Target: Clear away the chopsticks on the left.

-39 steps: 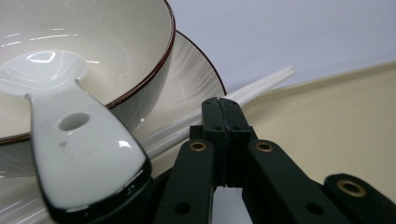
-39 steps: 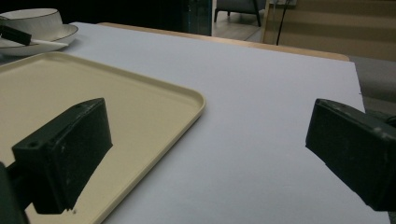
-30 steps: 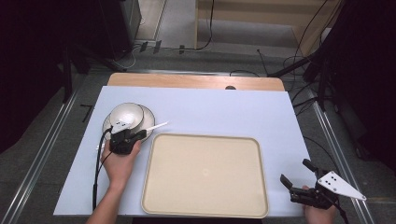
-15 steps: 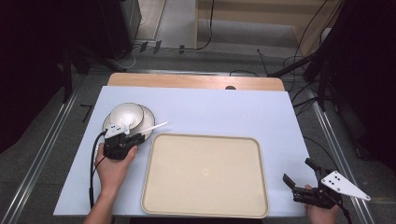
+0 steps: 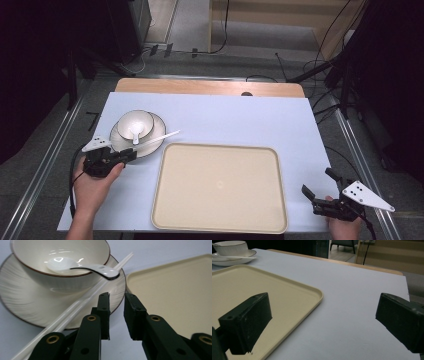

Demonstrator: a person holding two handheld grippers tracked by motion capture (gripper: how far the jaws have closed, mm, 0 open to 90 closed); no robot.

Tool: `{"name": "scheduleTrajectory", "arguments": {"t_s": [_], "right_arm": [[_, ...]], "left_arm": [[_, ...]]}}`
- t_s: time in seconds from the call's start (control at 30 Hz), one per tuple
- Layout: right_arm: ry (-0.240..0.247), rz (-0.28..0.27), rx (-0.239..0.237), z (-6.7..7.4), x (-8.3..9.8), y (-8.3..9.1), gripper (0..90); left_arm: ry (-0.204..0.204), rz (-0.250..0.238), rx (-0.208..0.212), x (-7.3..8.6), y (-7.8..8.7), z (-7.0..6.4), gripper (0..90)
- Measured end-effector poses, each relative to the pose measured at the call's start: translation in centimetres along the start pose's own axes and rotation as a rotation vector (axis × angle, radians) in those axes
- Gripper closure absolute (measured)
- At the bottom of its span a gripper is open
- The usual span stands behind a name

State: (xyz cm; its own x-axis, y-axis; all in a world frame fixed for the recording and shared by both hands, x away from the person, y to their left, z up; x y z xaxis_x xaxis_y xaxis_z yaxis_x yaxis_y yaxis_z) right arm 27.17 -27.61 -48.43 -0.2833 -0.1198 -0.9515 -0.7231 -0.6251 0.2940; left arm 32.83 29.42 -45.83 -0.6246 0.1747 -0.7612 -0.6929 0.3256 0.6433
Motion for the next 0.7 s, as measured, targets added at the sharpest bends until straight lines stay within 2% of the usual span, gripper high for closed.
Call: {"name": "scheduleTrajectory", "arguments": {"t_s": [0.1,0.17,0.2,0.27,0.4,0.5,0.53,0.6,0.7], "right_arm": [[0.004,0.001,-0.002,0.1,0.0,-0.2,0.2],[0.008,0.004,-0.003,0.1,0.0,-0.2,0.2],[0.007,0.004,-0.004,0.1,0.0,-0.3,0.2],[0.005,0.007,-0.006,0.2,0.0,-0.3,0.2],[0.002,0.009,-0.006,0.2,0.1,-0.3,0.2],[0.003,0.015,-0.006,0.2,0.2,-0.3,0.2],[-0.001,0.017,-0.007,0.1,0.3,-0.2,0.2],[0.000,0.019,-0.006,0.1,0.3,-0.3,0.2],[0.005,0.027,-0.003,0.1,0.4,-0.3,0.2]], "left_arm": [[0.011,-0.007,0.000,0.0,0.5,0.9,78.8],[0.001,0.009,-0.008,0.0,0.5,1.4,83.1],[-0.012,0.023,-0.018,0.0,0.4,1.7,87.1],[-0.030,0.038,-0.052,-0.2,0.3,2.5,88.9],[-0.022,0.031,-0.036,-0.6,0.2,3.1,85.7],[-0.044,0.058,-0.047,-0.5,-0.3,3.4,83.7],[-0.055,0.079,-0.070,-0.2,-0.7,3.6,83.9],[-0.049,0.084,-0.086,-0.2,-1.0,3.8,86.1],[-0.056,0.086,-0.075,-0.3,-1.3,3.7,85.1]]}}
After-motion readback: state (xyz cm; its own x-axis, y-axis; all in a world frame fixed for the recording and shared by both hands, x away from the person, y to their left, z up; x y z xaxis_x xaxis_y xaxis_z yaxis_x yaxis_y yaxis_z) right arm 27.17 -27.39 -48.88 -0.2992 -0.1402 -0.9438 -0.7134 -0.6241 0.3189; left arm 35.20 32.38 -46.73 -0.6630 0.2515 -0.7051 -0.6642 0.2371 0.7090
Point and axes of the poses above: each handheld gripper's, and its own axes: y roughly backward along the jaws, x roughly out of its underside, z roughly to its left, the point moved 8 cm from there along -y, roughly forward along the jaws, and after that the axes turned 8 degrees about -x, right-handed, at the moved point
